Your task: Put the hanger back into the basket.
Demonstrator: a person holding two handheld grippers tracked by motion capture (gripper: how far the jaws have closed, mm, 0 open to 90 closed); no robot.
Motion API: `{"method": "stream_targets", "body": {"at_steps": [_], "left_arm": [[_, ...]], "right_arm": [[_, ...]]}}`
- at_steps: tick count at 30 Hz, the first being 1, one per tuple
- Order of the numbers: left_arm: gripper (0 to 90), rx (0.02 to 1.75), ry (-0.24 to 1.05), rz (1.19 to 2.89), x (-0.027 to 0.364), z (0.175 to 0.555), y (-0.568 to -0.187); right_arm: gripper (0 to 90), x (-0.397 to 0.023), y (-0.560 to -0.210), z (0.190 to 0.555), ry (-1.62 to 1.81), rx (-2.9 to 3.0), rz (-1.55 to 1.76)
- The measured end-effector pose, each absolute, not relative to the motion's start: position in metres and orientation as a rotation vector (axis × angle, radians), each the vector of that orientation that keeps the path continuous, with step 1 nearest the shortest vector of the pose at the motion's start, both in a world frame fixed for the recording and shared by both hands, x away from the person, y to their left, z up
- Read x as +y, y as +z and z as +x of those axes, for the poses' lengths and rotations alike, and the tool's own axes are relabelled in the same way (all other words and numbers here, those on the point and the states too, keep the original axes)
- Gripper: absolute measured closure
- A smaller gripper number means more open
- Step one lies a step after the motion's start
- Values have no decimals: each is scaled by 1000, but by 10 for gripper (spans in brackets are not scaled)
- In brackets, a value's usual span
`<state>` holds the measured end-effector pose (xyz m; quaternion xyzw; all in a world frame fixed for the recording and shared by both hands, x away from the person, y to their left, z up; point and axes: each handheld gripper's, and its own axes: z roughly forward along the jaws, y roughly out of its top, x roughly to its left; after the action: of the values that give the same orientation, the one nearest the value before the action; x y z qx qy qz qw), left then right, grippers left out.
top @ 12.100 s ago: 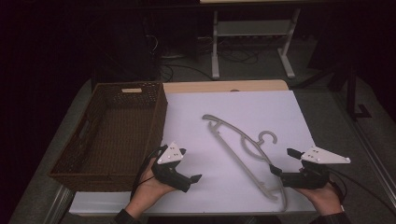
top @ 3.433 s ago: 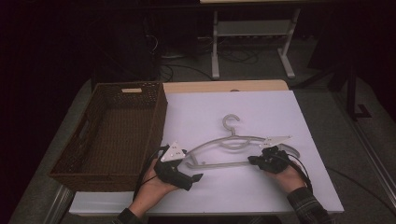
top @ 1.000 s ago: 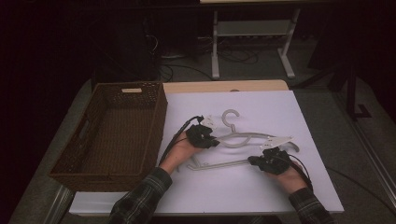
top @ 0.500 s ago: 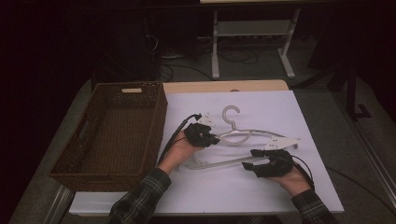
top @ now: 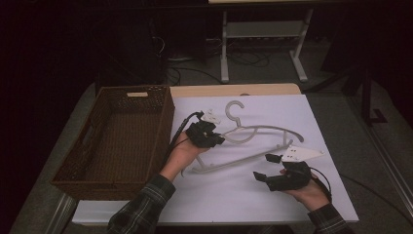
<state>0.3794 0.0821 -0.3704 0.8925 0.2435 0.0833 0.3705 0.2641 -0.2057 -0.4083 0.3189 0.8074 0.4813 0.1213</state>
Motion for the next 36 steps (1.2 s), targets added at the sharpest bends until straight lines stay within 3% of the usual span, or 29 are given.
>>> {"method": "stream_targets", "body": {"at_steps": [20, 36], "left_arm": [[818, 686, 332, 2266, 115, 375, -297], [818, 772, 416, 2185, 194, 375, -272]], "right_arm": [[140, -213, -402, 264, 1454, 2287, 941], [140, -209, -406, 265, 1407, 2305, 954]]}}
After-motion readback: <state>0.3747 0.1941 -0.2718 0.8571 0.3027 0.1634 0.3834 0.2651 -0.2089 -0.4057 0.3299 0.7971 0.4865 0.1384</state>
